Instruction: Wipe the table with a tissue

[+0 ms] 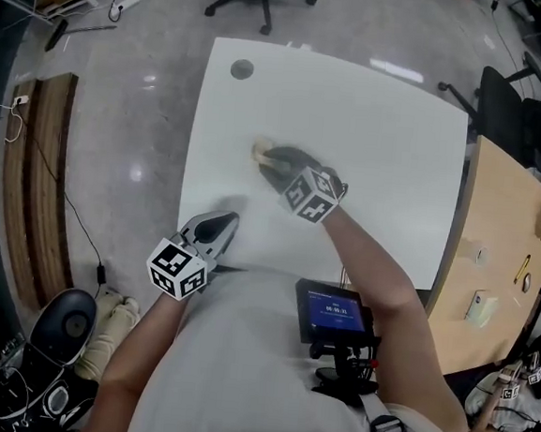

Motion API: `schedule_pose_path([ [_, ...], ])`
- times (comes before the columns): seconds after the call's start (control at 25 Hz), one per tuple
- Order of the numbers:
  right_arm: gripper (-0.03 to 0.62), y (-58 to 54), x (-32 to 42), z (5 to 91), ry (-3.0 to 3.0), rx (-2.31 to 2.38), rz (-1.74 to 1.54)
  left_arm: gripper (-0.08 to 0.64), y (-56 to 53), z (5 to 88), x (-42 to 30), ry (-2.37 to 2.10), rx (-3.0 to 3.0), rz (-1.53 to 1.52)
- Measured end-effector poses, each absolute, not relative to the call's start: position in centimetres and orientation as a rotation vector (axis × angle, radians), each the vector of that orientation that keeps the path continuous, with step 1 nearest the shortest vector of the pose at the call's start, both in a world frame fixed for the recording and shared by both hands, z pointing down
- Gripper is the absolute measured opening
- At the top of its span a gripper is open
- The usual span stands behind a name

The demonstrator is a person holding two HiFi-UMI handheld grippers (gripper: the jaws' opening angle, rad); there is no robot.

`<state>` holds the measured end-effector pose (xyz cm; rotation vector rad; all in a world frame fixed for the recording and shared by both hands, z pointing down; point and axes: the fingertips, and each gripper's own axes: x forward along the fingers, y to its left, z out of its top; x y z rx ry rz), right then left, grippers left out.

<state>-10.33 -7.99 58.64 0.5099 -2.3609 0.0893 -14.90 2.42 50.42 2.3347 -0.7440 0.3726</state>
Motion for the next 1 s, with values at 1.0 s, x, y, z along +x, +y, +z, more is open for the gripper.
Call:
schedule_pose_path([
  [1.0, 0.089, 8.7, 11.7, 48.2, -2.375, 1.519, 0.551, 0.008, 8.7, 47.2, -10.0, -0.597, 2.575, 0.357],
])
